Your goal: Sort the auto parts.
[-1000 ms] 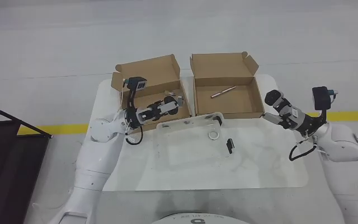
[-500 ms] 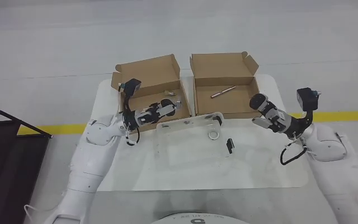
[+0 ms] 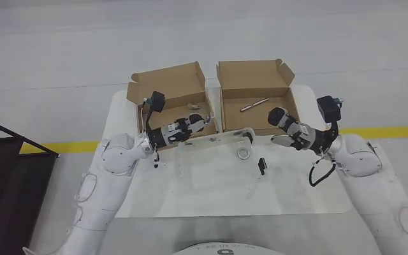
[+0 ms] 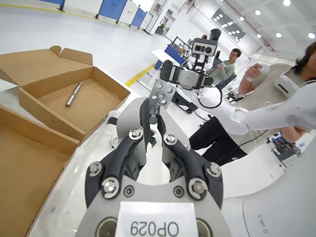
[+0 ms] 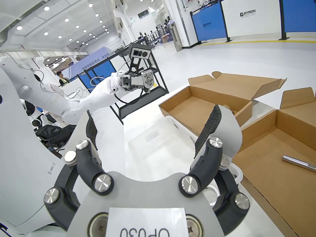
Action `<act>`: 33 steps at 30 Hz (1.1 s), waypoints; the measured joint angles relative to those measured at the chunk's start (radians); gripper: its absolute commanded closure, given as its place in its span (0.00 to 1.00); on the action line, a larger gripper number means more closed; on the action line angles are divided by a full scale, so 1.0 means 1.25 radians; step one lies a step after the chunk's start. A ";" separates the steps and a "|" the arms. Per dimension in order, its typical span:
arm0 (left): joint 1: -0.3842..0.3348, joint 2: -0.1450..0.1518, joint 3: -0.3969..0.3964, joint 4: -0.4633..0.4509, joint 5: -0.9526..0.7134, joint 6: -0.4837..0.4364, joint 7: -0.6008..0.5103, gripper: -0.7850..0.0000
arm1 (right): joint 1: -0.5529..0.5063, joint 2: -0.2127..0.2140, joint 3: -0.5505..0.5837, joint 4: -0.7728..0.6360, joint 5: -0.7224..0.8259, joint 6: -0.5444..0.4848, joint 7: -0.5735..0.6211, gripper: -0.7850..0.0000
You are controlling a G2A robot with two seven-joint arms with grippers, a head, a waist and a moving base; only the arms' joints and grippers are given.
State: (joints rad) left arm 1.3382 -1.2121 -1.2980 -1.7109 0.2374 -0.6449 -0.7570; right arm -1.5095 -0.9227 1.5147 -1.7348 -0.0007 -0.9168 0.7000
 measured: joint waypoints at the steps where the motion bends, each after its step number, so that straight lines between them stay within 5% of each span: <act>1: 0.001 0.000 0.010 -0.016 0.029 0.014 -0.001 1.00 | 0.005 -0.002 -0.014 -0.008 -0.034 0.014 0.001 0.00; 17: -0.038 -0.001 0.111 -0.035 0.076 0.054 -0.021 1.00 | 0.114 -0.019 -0.173 0.012 -0.137 0.053 0.002 0.01; 27: -0.038 -0.001 0.111 -0.035 0.076 0.054 -0.021 1.00 | 0.148 -0.023 -0.219 0.018 -0.154 0.043 0.001 0.50; 33: -0.038 -0.001 0.111 -0.035 0.076 0.054 -0.021 1.00 | 0.160 -0.024 -0.231 0.024 -0.160 0.044 -0.010 0.53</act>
State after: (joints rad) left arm 1.2910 -1.2129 -1.1592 -1.7550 0.3330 -0.5780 -0.7837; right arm -1.3096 -0.9526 1.2257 -1.7053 -0.2013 -0.8624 0.6878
